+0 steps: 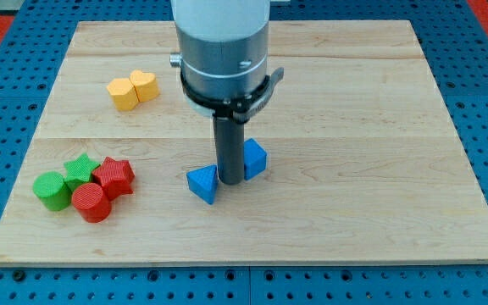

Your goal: Push the blue cube closer to the yellow heart

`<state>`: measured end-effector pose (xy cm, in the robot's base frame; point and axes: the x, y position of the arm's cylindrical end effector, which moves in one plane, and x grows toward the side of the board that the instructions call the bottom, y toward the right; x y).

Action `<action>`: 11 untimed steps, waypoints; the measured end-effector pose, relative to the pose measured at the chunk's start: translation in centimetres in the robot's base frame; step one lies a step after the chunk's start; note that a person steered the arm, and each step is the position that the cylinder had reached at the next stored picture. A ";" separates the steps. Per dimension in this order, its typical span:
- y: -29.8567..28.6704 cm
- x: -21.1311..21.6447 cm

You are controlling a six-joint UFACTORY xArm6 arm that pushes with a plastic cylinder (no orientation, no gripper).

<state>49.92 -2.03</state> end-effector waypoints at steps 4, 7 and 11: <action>8.1 -4.7; 14.2 -12.9; 14.7 -10.8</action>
<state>39.14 12.70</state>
